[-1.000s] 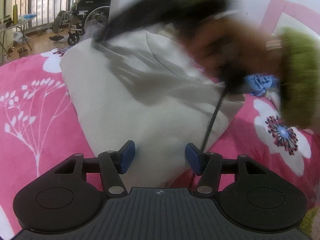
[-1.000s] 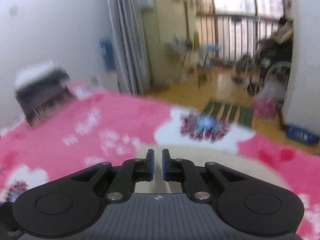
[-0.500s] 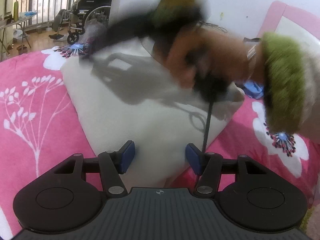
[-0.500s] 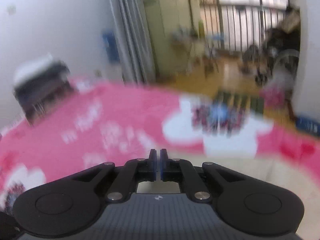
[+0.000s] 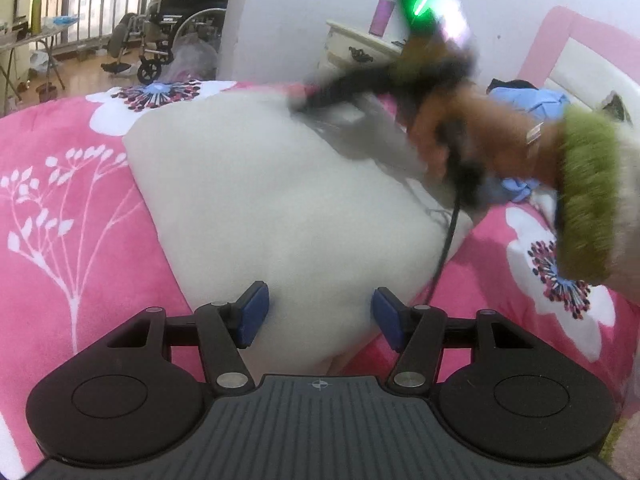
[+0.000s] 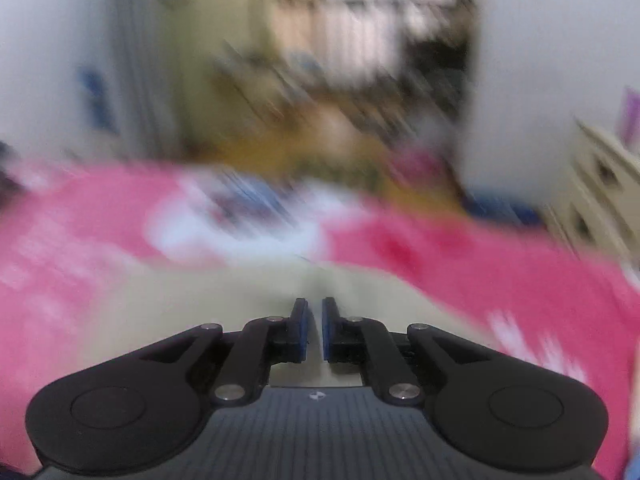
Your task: Fold clothes
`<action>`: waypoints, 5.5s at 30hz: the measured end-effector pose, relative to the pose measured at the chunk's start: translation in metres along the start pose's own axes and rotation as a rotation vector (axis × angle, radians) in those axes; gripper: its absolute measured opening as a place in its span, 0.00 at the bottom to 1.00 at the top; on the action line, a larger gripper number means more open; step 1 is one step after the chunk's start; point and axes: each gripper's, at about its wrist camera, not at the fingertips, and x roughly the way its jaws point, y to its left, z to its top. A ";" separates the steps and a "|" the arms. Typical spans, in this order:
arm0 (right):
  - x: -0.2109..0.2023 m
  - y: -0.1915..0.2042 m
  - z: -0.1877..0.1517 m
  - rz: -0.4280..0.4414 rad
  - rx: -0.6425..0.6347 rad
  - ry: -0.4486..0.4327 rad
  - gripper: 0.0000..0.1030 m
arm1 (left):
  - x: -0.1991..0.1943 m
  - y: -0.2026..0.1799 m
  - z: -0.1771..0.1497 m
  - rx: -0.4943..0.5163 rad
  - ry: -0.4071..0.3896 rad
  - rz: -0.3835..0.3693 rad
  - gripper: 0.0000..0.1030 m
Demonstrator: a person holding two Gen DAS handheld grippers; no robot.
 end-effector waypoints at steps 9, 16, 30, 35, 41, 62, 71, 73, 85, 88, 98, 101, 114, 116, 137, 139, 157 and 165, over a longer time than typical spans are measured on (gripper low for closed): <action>-0.035 -0.005 0.008 -0.117 -0.035 -0.012 0.04 | 0.001 0.006 0.002 -0.028 0.017 0.001 0.57; -0.045 -0.022 -0.013 -0.192 -0.055 0.045 0.01 | 0.001 0.005 0.002 -0.025 0.020 0.000 0.57; -0.088 -0.021 -0.065 -0.227 0.036 0.125 0.00 | 0.002 0.004 0.006 -0.030 0.035 0.005 0.57; -0.135 -0.003 -0.032 -0.251 -0.028 0.021 0.05 | 0.001 0.006 0.005 -0.043 0.041 0.011 0.57; -0.180 0.006 -0.054 -0.184 0.004 -0.001 0.05 | 0.001 0.005 0.003 -0.035 0.033 0.011 0.57; -0.110 0.000 -0.101 -0.192 0.003 0.082 0.00 | 0.000 0.001 0.001 0.011 0.022 0.010 0.57; -0.160 -0.032 -0.068 -0.136 0.258 -0.065 0.28 | -0.025 0.043 0.021 -0.181 -0.048 -0.024 0.58; -0.161 -0.055 -0.059 -0.103 0.362 -0.104 0.40 | -0.026 0.059 0.025 -0.257 -0.043 -0.023 0.60; -0.052 -0.165 -0.072 0.417 0.807 0.248 0.69 | 0.032 0.123 0.005 -0.652 0.173 -0.260 0.61; -0.031 -0.166 -0.069 0.515 0.792 0.267 0.72 | 0.045 0.126 0.008 -0.682 0.181 -0.287 0.62; 0.046 -0.149 -0.037 0.816 0.707 0.354 0.59 | 0.062 0.128 0.018 -0.724 0.164 -0.357 0.65; 0.041 -0.142 -0.029 0.815 0.685 0.337 0.55 | 0.057 0.131 0.019 -0.747 0.141 -0.389 0.63; 0.021 -0.058 0.012 0.834 0.652 0.246 0.49 | -0.018 0.172 0.025 -0.822 0.001 -0.325 0.63; 0.035 -0.027 0.025 0.863 0.633 0.262 0.49 | -0.042 0.187 0.023 -0.826 -0.033 -0.280 0.63; 0.193 0.275 0.070 0.909 0.379 0.500 0.49 | -0.219 0.389 0.009 -0.825 -0.243 0.375 0.65; 0.210 0.302 0.067 0.893 0.350 0.527 0.51 | -0.200 0.398 -0.001 -0.807 -0.171 0.488 0.66; 0.151 0.233 0.146 0.697 0.243 0.212 0.59 | -0.234 0.354 -0.012 -0.521 -0.230 0.640 0.68; 0.132 0.351 0.129 0.629 -0.456 0.069 0.43 | -0.181 0.316 -0.029 -0.343 -0.047 0.674 0.70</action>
